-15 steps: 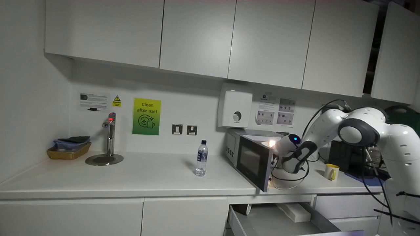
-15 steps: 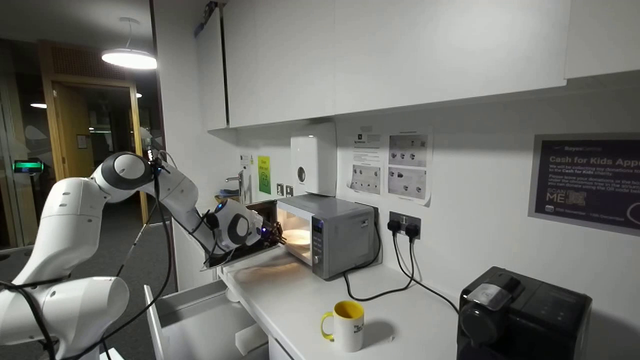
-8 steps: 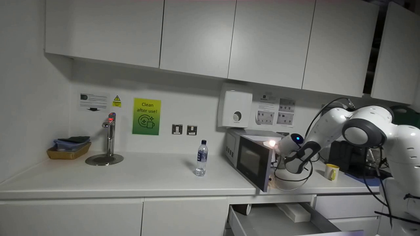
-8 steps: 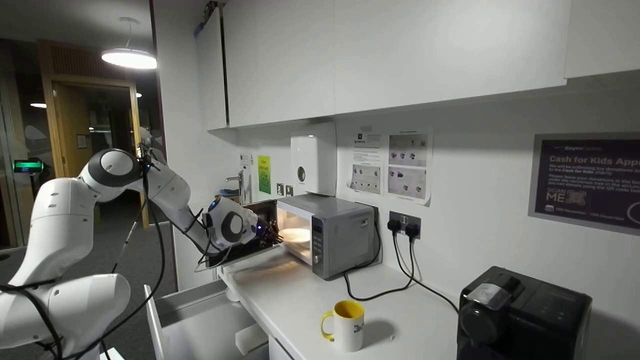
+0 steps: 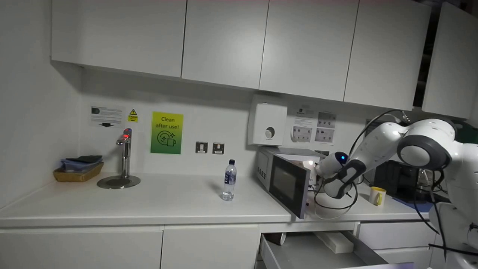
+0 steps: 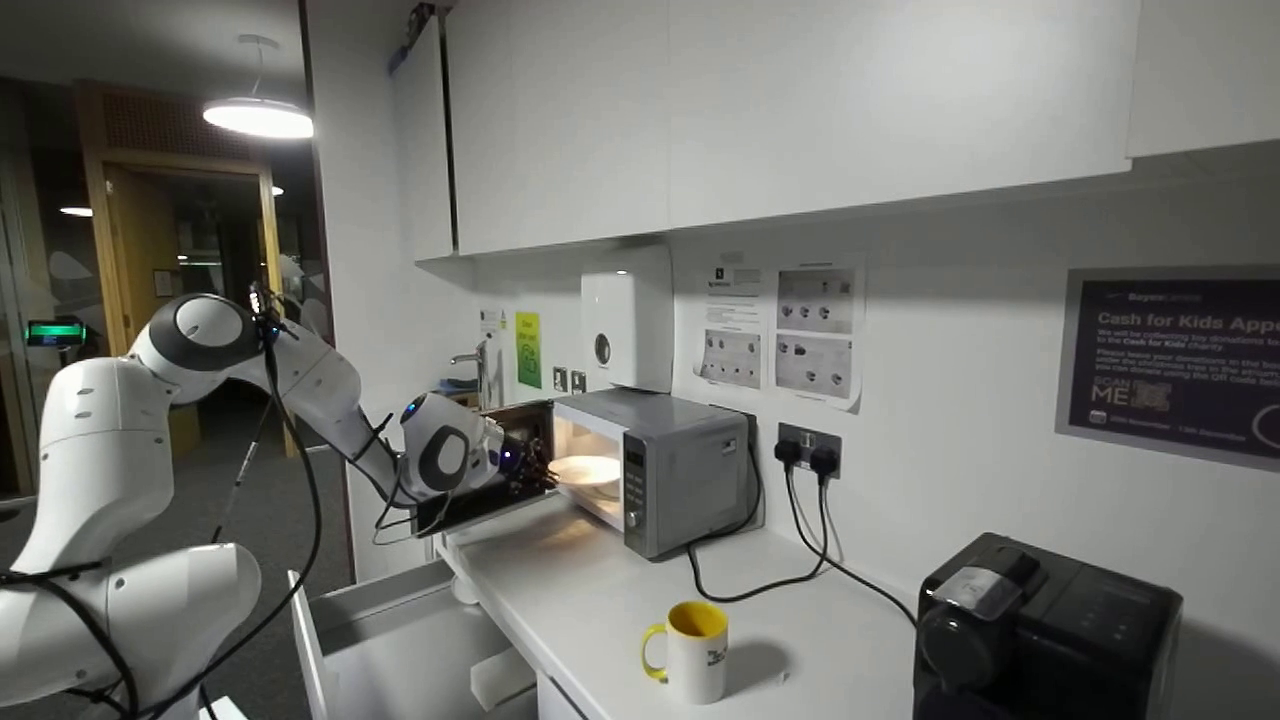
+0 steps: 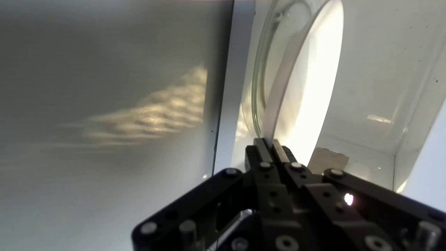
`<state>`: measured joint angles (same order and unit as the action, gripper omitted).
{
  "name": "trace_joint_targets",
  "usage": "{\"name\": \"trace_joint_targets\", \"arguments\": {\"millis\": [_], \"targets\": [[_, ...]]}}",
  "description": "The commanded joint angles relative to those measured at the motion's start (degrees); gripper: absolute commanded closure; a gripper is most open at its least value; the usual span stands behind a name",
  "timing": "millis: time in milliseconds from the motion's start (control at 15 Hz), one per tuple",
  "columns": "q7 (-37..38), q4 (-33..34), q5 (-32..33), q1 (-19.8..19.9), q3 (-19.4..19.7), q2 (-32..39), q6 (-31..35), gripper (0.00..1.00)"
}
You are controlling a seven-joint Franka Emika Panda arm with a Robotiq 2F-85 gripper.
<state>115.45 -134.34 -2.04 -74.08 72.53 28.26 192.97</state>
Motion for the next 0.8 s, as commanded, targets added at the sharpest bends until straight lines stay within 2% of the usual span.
{"name": "trace_joint_targets", "arguments": {"millis": [0, 67, 133, 200, 267, 333, 400, 467, 533, 600, 733], "targets": [[-1.9, -2.9, -2.4, -5.9, 5.0, -3.1, -0.5, 0.99], [-9.2, -3.1, -10.3, -6.2, 3.5, -3.8, -0.4, 0.99], [-3.7, -3.6, -5.4, -8.2, 6.4, -3.1, -0.8, 0.99], [-10.6, -3.8, -12.7, -8.6, 5.1, -3.7, -0.7, 0.99], [-5.5, -4.5, -8.4, -10.7, 8.0, -3.0, -0.9, 0.99], [-11.7, -4.6, -15.1, -11.1, 6.9, -3.4, -0.7, 0.99], [-12.2, -4.9, -16.5, -12.4, 7.9, -3.3, -0.9, 0.99], [-9.0, -5.6, -13.8, -14.4, 10.2, -2.6, -1.1, 0.99], [-9.5, -5.9, -14.6, -15.9, 11.4, -2.4, -1.6, 0.99], [-13.7, -6.1, -19.4, -16.6, 11.1, -2.6, -1.6, 0.99], [-14.8, -6.7, -22.4, -19.4, 13.0, -2.1, -2.2, 0.99]]}}
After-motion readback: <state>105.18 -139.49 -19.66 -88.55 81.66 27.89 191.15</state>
